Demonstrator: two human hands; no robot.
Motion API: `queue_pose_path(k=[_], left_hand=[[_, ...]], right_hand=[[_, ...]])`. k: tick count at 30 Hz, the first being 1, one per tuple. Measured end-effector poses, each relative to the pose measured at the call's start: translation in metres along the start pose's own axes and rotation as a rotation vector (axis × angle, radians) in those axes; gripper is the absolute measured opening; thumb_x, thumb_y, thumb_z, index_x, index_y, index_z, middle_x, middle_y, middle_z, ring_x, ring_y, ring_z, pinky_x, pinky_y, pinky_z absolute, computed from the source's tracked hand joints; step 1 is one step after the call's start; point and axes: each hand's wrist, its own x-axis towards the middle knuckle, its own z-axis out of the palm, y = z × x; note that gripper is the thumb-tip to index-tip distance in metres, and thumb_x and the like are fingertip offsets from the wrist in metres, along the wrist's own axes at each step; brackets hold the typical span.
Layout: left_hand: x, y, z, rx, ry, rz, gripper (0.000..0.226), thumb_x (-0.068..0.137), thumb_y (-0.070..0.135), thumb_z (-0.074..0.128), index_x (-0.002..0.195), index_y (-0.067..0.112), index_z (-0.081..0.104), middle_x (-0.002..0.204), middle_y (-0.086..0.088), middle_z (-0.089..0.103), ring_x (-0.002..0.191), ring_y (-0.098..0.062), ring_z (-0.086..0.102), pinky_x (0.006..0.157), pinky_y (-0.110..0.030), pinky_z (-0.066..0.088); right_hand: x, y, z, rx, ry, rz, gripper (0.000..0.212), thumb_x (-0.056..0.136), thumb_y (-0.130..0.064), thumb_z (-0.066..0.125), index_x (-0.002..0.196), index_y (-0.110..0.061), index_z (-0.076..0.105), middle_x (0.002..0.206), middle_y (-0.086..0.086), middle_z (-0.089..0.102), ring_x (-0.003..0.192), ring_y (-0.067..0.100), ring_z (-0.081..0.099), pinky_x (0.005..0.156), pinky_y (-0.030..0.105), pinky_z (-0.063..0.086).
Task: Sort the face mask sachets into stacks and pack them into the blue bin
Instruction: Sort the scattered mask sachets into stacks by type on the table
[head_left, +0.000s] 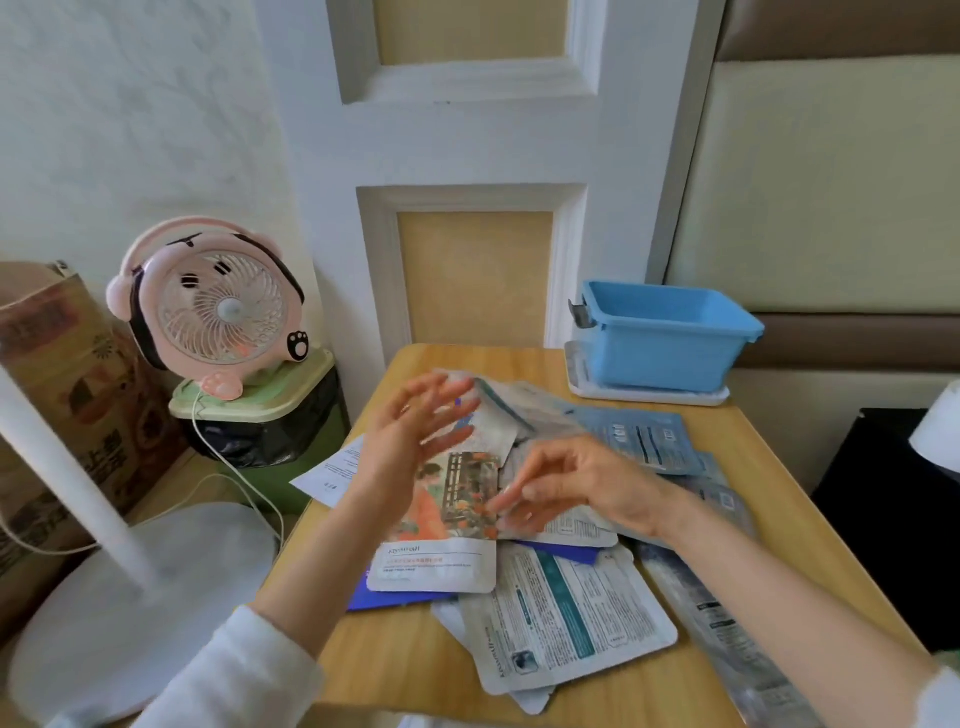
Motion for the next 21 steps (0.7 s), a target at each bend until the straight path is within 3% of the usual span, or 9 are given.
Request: queue_pose_path(k=[2,6,8,10,12,14,16,18,21], left_hand=[[0.008,0.005,0.000,0.101,-0.097,-0.225,0.045,0.092,0.046,0.044,0.118,0.010,0.049,0.116,-0.013,0.066,0.103,-0.031,0.066,0.088,-0.047,0.053],[0.014,-0.028,0.005,0.531,-0.002,-0.526,0.065,0.084,0.055,0.055,0.125,0.006,0.044,0.112,-0.016,0.065,0.079,-0.021,0.068,0.061,-0.029,0.057],[0.021,-0.040,0.004,0.344,0.151,-0.561,0.080,0.084,0.062,0.050,0.139,0.008,0.029,0.110,-0.020,0.062,0.073,-0.024,0.065,0.046,-0.028,0.053],[0.029,-0.041,0.006,0.190,0.195,-0.579,0.081,0.086,0.063,0.046,0.142,0.010,0.024,0.107,-0.026,0.061,0.077,-0.032,0.066,0.048,-0.034,0.054],[0.033,-0.045,0.011,0.421,0.127,-0.468,0.070,0.089,0.055,0.049,0.138,0.009,0.028,0.108,-0.020,0.063,0.082,-0.028,0.067,0.054,-0.033,0.056],[0.032,-0.051,0.020,0.793,-0.012,-0.288,0.050,0.092,0.045,0.051,0.128,0.011,0.041,0.111,-0.010,0.064,0.090,-0.024,0.066,0.066,-0.033,0.057],[0.031,-0.058,0.022,0.973,-0.191,-0.231,0.035,0.094,0.039,0.051,0.117,0.013,0.054,0.108,-0.004,0.065,0.095,-0.021,0.065,0.081,-0.036,0.056],[0.029,-0.063,0.017,0.992,-0.275,-0.227,0.027,0.094,0.034,0.052,0.113,0.016,0.058,0.106,0.000,0.066,0.095,-0.016,0.064,0.088,-0.034,0.053],[0.025,-0.060,0.008,0.737,-0.158,-0.104,0.016,0.094,0.023,0.053,0.104,0.014,0.061,0.104,-0.002,0.068,0.093,-0.014,0.066,0.087,-0.034,0.054]], right_hand=[[0.004,-0.001,-0.002,-0.124,-0.035,0.040,0.007,0.088,-0.002,0.059,0.091,-0.003,0.066,0.107,0.014,0.071,0.104,0.028,0.066,0.089,0.045,0.054],[0.010,-0.012,0.008,-0.310,-0.815,0.347,0.035,0.096,-0.003,0.045,0.131,-0.003,0.049,0.126,0.024,0.056,0.111,0.032,0.058,0.089,0.038,0.053],[0.010,-0.019,0.005,-0.167,-0.555,0.216,0.026,0.096,-0.008,0.048,0.119,-0.010,0.058,0.110,0.023,0.066,0.096,0.028,0.064,0.078,0.034,0.056],[0.016,-0.016,-0.016,-0.060,0.224,0.022,0.014,0.091,-0.017,0.057,0.103,-0.017,0.063,0.089,0.006,0.072,0.085,0.022,0.066,0.066,0.028,0.054],[0.022,-0.003,-0.046,-0.534,0.651,0.058,0.041,0.082,-0.028,0.069,0.120,-0.024,0.055,0.112,-0.002,0.066,0.112,0.023,0.056,0.087,0.035,0.051],[0.026,0.027,-0.067,-1.029,0.401,0.428,0.089,0.071,-0.047,0.075,0.145,-0.030,0.028,0.150,0.001,0.034,0.139,0.025,0.028,0.110,0.048,0.030],[0.024,0.049,-0.068,-1.121,0.161,0.635,0.105,0.068,-0.063,0.069,0.150,-0.033,0.010,0.159,0.001,0.007,0.146,0.026,0.010,0.116,0.051,0.015],[0.021,0.062,-0.066,-1.189,0.169,0.563,0.097,0.074,-0.068,0.059,0.150,-0.031,0.012,0.159,0.000,0.009,0.145,0.026,0.014,0.115,0.048,0.019],[0.016,0.062,-0.060,-1.435,0.196,0.368,0.060,0.092,-0.051,0.044,0.144,-0.024,0.033,0.147,0.001,0.041,0.125,0.024,0.048,0.103,0.040,0.041]])
